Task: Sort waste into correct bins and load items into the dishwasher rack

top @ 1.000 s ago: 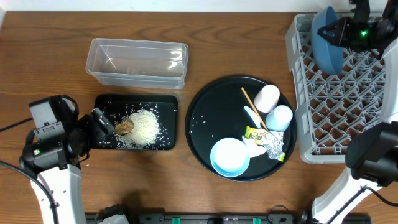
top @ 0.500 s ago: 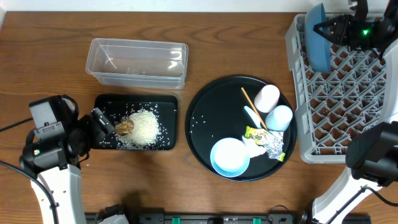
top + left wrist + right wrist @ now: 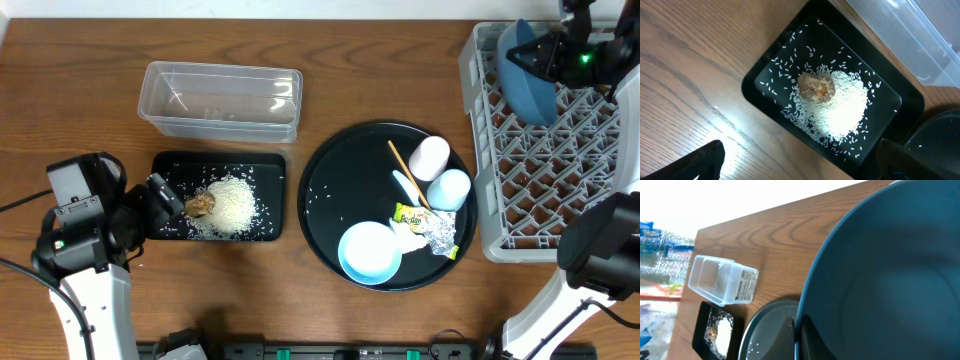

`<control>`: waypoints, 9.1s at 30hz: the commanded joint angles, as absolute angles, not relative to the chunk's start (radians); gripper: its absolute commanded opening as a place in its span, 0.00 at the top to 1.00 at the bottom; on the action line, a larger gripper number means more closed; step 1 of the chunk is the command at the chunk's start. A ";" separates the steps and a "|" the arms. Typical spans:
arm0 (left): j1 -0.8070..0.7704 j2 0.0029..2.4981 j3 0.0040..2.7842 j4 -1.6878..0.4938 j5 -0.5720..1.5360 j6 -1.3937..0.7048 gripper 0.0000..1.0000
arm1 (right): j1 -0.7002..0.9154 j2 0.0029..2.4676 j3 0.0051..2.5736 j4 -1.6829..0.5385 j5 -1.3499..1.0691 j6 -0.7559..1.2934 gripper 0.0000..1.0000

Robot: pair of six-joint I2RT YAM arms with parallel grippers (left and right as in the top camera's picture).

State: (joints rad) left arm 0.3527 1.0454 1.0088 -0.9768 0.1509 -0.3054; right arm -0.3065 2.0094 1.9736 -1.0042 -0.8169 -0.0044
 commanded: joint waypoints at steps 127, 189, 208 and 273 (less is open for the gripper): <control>0.358 1.045 1.031 -0.979 0.148 -0.285 0.02 | -0.511 1.920 1.990 -0.810 -0.707 0.433 0.20; 0.358 1.045 1.031 -0.979 0.148 -0.285 0.02 | 0.422 2.357 1.990 -0.582 0.067 -0.121 0.20; 0.358 1.045 1.031 -0.979 0.148 -0.285 0.02 | 0.426 2.360 1.987 -0.670 0.062 -0.122 0.29; 0.358 1.045 1.031 -0.979 0.148 -0.285 0.02 | 0.118 1.959 2.046 -0.931 -0.353 -0.141 0.49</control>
